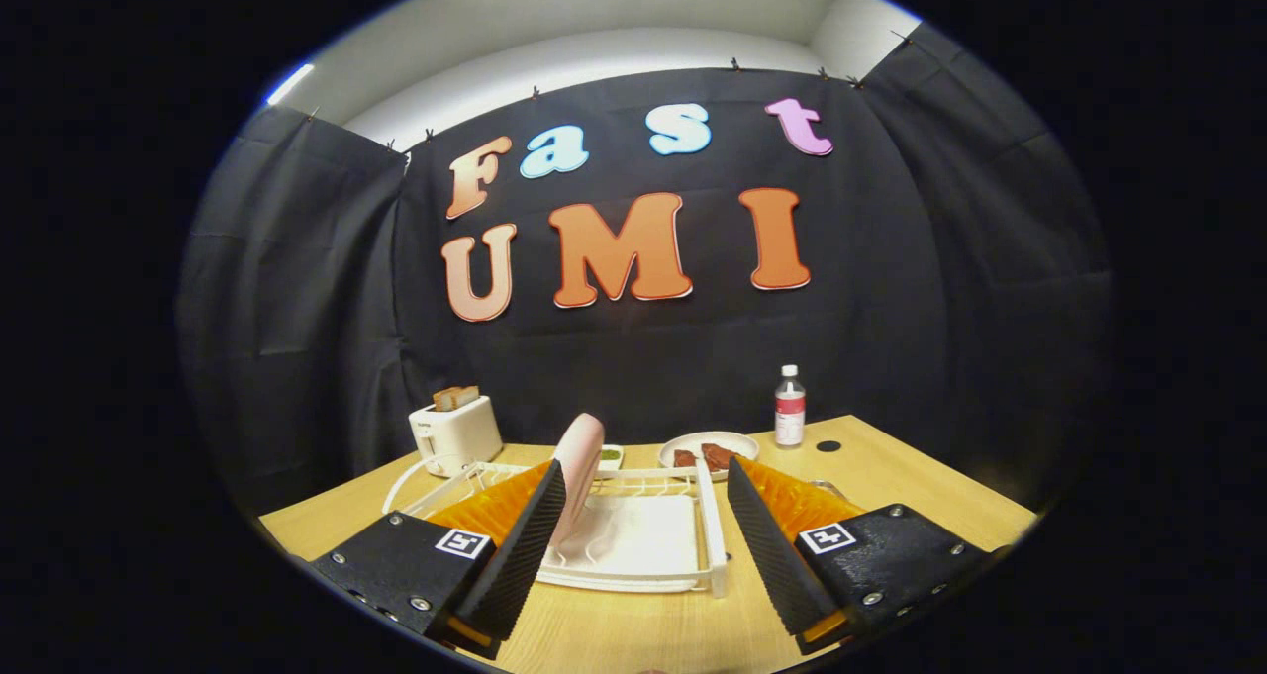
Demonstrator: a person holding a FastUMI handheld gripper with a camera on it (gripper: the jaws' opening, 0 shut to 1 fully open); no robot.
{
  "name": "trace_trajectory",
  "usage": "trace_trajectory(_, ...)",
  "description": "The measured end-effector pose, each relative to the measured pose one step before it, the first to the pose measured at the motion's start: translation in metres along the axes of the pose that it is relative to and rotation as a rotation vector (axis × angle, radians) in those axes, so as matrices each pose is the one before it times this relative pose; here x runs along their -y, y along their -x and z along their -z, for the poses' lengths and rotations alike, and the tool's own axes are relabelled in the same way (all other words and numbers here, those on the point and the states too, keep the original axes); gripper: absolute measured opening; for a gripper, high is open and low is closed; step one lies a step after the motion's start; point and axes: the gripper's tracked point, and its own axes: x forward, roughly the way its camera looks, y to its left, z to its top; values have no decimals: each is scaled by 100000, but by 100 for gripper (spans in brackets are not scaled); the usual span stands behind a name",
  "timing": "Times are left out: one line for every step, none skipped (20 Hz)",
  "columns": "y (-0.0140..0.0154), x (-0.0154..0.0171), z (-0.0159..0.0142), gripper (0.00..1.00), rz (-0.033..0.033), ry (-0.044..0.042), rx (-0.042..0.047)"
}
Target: Take the plate from the dish rack, then take the spoon from the basket and place it into the plate.
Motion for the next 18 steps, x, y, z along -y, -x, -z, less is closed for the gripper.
trace_trajectory(-1319, -606, -105, 97, -1516, -1603, -1866)
trace_trajectory(-1383, -572, -21, 97, -619, -1886, -1940)
trace_trajectory(-1339, -274, -42, 97, 645, -2505, -1780)
trace_trajectory(-1408, -56, 47, 97, 1642, -573, -2244)
trace_trajectory(-1360, 131, 299, 97, 2466, 800, -2161)
trace_trajectory(-1255, -155, 233, 97, 1706, 1304, -2163)
trace_trajectory(-1012, -411, 133, 98, 992, 2076, -1876)
trace_trajectory(-866, -498, 108, 98, 836, 2417, -1472)
trace_trajectory(-732, -350, 0, 97, 586, 1565, -1030)
trace_trajectory(-700, -723, 69, 98, -790, 407, -1354)
trace_trajectory(-663, -777, 329, 98, -543, 288, -1753)
trace_trajectory(-768, -419, 275, 98, 544, 1252, -1858)
trace_trajectory(-724, -188, 305, 98, 911, 1477, -1541)
trace_trajectory(-749, -306, 423, 98, 975, 960, -2371)
trace_trajectory(-608, -184, 521, 98, 1130, 408, -2942)
trace_trajectory(-605, 320, 658, 98, 3219, 246, -3085)
trace_trajectory(-530, 194, 438, 98, 2228, -106, -2817)
trace_trajectory(-479, -232, 610, 98, 564, -1237, -3184)
